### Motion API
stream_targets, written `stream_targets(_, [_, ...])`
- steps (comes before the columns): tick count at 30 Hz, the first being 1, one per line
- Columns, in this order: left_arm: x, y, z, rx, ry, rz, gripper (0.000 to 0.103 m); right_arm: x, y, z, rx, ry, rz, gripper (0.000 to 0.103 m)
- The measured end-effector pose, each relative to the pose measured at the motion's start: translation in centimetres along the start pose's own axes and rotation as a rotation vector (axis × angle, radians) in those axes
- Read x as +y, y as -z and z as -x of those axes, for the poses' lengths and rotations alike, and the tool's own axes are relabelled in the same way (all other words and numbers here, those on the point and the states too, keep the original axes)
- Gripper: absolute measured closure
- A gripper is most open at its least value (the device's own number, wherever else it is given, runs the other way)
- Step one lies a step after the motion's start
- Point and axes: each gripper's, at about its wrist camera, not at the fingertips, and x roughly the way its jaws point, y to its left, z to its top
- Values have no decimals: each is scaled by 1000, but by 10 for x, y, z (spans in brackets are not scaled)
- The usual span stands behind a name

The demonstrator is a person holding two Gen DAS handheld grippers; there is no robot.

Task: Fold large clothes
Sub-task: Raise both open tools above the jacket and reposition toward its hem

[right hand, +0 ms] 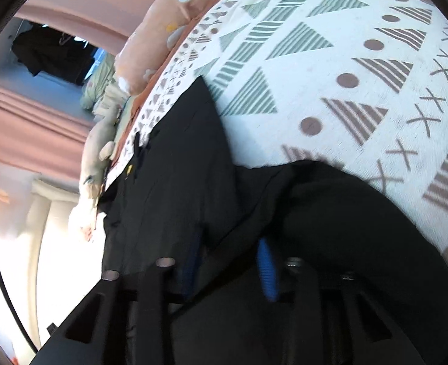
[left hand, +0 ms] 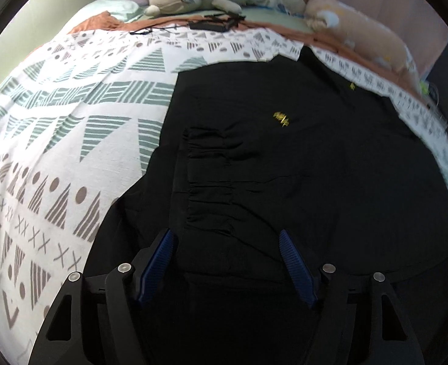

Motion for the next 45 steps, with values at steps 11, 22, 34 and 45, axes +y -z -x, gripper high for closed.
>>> stream_targets(11, [-29,-22,-17,10,-129,-143,46,-11,-8,5,-49,-10,-47,92])
stream_targets(22, [1,2,39,-41,19,-22,38,3,15,40,-75,38,14,50])
stream_targets(34, [24,60,135,-115,137,-55,4,15,73,107,-88,48,169,13])
stream_targets(45, [57,125,224,-292,157,-57,4,3,126,198,-218,43,292,13])
